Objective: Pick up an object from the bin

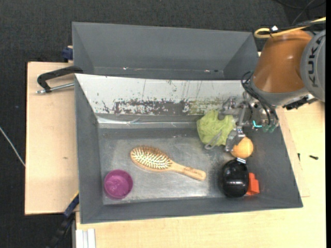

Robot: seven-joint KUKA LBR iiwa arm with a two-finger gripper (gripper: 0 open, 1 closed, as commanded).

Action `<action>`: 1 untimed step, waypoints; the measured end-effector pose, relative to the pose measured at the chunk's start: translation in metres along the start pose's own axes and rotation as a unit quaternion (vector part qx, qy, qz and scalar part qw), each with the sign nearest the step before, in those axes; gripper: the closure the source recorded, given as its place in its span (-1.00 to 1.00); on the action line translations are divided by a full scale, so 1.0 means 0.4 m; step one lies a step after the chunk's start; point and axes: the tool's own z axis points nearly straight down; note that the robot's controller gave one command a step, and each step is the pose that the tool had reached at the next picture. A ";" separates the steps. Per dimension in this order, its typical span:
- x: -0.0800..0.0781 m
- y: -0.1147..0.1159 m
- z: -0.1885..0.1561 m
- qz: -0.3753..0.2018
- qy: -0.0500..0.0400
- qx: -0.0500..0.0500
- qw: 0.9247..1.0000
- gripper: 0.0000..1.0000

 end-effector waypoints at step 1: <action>-0.004 0.001 -0.012 -0.001 -0.004 0.001 1.000 -1.00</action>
Offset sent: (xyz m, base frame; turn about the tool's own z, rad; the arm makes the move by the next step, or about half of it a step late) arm -0.0183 0.0682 -0.0771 0.1265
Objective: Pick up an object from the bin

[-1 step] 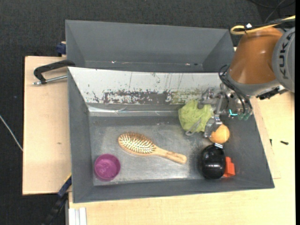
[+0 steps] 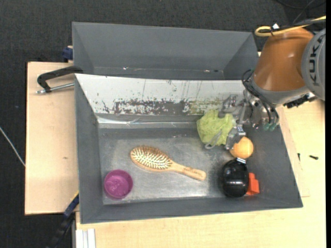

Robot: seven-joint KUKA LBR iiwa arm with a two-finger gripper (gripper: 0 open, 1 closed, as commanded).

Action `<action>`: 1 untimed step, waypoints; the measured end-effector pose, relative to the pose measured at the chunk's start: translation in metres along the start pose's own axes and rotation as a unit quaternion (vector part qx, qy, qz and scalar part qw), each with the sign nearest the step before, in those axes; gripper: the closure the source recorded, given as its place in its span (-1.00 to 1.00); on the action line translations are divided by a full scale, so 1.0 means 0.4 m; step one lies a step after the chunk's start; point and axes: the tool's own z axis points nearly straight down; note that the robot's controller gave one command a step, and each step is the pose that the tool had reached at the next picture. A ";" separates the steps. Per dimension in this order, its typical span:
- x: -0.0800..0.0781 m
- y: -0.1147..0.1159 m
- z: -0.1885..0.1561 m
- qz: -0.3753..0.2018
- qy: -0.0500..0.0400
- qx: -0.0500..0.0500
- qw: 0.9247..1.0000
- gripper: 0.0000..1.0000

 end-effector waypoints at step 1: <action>0.025 0.125 0.139 0.050 -0.010 0.000 0.999 -1.00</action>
Offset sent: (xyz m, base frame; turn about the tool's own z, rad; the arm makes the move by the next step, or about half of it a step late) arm -0.0217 0.0538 -0.0343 0.0901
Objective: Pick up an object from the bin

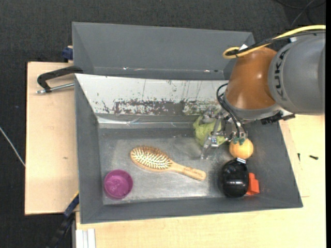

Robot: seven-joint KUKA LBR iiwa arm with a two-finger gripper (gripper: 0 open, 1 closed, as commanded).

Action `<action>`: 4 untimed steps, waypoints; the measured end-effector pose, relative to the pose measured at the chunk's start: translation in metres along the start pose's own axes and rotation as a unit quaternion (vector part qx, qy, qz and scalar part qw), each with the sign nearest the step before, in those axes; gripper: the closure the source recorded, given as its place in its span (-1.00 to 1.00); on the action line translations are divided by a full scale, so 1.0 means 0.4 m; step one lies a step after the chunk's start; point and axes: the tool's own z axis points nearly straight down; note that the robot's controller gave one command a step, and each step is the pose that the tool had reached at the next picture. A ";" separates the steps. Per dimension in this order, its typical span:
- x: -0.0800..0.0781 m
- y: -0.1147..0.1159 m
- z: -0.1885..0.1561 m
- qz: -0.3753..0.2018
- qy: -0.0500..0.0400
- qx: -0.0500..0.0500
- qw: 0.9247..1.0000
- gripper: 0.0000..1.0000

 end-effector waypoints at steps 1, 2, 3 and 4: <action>0.022 0.036 0.032 0.003 0.007 -0.001 1.000 -1.00; -0.025 -0.063 -0.009 -0.030 0.006 0.000 1.000 -1.00; -0.056 -0.106 0.060 -0.070 0.005 -0.001 0.998 -1.00; -0.050 -0.033 0.057 -0.089 0.006 0.000 0.996 1.00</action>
Offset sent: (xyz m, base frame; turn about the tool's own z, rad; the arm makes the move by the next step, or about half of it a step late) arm 0.0067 -0.0292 0.0037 -0.0609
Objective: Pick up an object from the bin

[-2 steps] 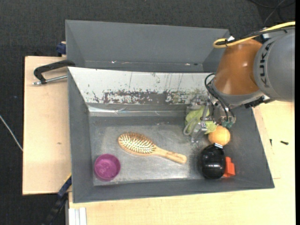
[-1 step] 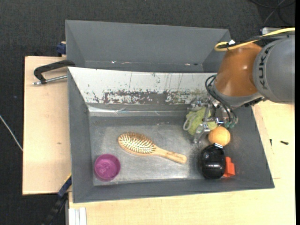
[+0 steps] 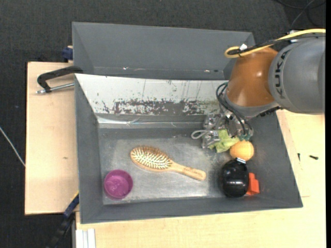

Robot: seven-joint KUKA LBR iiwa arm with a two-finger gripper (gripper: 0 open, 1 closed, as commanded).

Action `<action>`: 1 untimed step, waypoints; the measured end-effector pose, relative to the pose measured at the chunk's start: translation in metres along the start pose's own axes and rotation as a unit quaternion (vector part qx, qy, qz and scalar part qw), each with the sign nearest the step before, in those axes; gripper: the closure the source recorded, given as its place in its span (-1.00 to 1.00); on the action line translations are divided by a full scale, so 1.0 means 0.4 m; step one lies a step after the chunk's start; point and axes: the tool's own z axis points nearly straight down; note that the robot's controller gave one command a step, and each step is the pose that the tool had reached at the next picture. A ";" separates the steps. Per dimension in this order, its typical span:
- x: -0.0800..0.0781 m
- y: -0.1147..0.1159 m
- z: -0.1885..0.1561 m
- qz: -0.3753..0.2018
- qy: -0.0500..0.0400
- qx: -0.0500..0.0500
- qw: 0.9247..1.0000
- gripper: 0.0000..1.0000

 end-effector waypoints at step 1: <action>0.000 0.000 0.000 0.000 0.000 0.000 1.000 1.00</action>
Offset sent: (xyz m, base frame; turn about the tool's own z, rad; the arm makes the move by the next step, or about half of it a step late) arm 0.0002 0.0001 0.0101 0.0000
